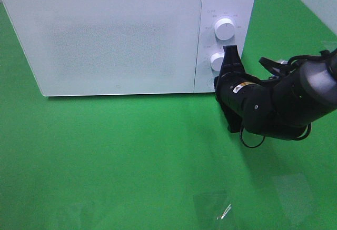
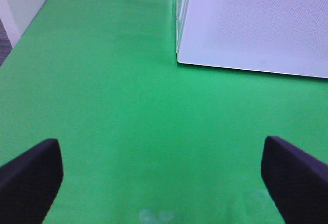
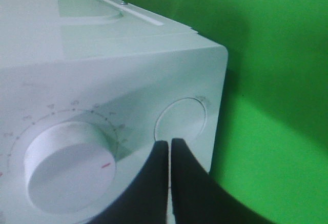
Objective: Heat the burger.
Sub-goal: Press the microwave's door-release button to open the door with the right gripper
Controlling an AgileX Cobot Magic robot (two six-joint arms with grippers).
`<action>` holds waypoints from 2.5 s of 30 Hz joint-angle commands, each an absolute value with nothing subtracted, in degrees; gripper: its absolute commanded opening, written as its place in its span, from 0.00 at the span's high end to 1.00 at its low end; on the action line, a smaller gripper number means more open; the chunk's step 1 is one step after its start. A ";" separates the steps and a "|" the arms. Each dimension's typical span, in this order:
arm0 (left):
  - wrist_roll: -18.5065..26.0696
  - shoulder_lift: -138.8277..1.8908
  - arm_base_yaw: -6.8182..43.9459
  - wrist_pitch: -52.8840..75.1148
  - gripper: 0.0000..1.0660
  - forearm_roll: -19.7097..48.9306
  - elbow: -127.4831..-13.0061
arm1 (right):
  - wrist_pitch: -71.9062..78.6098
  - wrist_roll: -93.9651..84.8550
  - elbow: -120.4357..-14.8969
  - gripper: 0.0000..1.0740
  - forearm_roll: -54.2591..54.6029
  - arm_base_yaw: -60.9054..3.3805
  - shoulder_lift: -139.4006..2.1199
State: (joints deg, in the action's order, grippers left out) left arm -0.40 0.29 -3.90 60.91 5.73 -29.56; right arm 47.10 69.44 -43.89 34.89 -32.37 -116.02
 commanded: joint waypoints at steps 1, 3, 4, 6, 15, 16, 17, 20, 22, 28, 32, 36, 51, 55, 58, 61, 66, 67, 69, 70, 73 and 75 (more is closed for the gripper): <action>-0.63 1.15 -3.95 60.96 0.06 6.07 -29.56 | 47.15 69.96 -45.55 1.00 34.66 -31.68 -117.17; -0.63 1.15 -3.95 60.96 0.06 6.07 -29.56 | 47.15 70.07 -46.35 1.00 34.66 -31.68 -117.46; -0.63 1.15 -3.95 60.96 0.06 6.07 -29.56 | 47.15 70.07 -46.35 1.00 34.66 -31.68 -117.46; -0.57 1.20 -3.95 60.96 0.06 6.07 -29.56 | 47.27 70.07 -46.87 1.00 34.72 -31.68 -117.80; -0.57 1.20 -3.95 60.96 0.06 6.07 -29.56 | 47.61 70.19 -48.76 1.00 35.35 -31.34 -119.52; -0.57 1.20 -3.95 60.96 0.06 6.07 -29.56 | 48.24 69.96 -48.76 1.00 36.27 -31.17 -119.52; -0.57 1.20 -3.95 60.96 0.06 6.07 -29.56 | 48.53 69.50 -48.76 1.00 36.38 -30.71 -119.52; -0.57 1.20 -3.95 60.96 0.06 6.07 -29.56 | 48.41 69.39 -48.99 1.00 36.38 -30.71 -119.52; -0.57 1.20 -3.95 60.96 0.06 6.07 -29.56 | 48.41 69.39 -49.85 1.00 35.18 -30.14 -119.52; -0.57 1.20 -3.95 60.96 0.06 6.07 -29.56 | 50.53 69.39 -50.13 1.00 34.84 -30.08 -119.52; -0.57 1.20 -3.95 60.96 0.06 6.07 -29.56 | 54.09 69.96 -50.13 1.00 34.72 -30.08 -119.52; -0.57 1.20 -3.95 60.96 0.06 6.07 -29.56 | 56.95 70.70 -50.19 1.00 34.03 -30.08 -119.52; -0.57 1.20 -3.95 60.96 0.06 6.07 -29.56 | 63.77 76.15 -53.46 1.00 31.40 -30.19 -121.12; -0.57 1.20 -3.95 60.96 0.06 6.07 -29.56 | 65.89 76.49 -54.72 1.00 30.54 -30.19 -122.33; -0.57 1.20 -3.95 60.96 0.06 6.07 -29.56 | 69.73 76.43 -55.86 1.00 30.25 -30.19 -123.93; -0.57 1.20 -3.95 60.96 0.06 6.07 -29.56 | 71.73 76.32 -56.95 1.00 30.14 -30.14 -125.19; -0.57 1.20 -3.95 60.96 0.06 6.07 -29.56 | 71.96 76.32 -58.44 1.00 30.08 -30.08 -126.17; -0.57 1.20 -3.95 60.96 0.06 6.07 -29.56 | 71.45 76.32 -58.90 1.00 29.85 -30.08 -126.28; -0.57 1.20 -3.95 60.96 0.06 6.07 -29.56 | 71.33 76.32 -58.90 1.00 29.97 -30.08 -126.28; -0.57 1.20 -3.95 60.96 0.06 6.07 -29.56 | 71.22 76.26 -58.90 1.00 30.25 -30.08 -126.28; -0.57 1.20 -3.95 60.96 0.06 6.07 -29.56 | 71.05 76.09 -58.90 1.00 30.42 -30.08 -126.28; -0.57 1.20 -3.95 60.96 0.06 6.07 -29.56 | 70.30 75.86 -58.90 1.00 30.37 -30.08 -126.28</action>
State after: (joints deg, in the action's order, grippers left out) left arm -0.40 0.29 -3.90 60.91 5.73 -29.56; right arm 54.72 75.69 -52.77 36.61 -32.20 -126.80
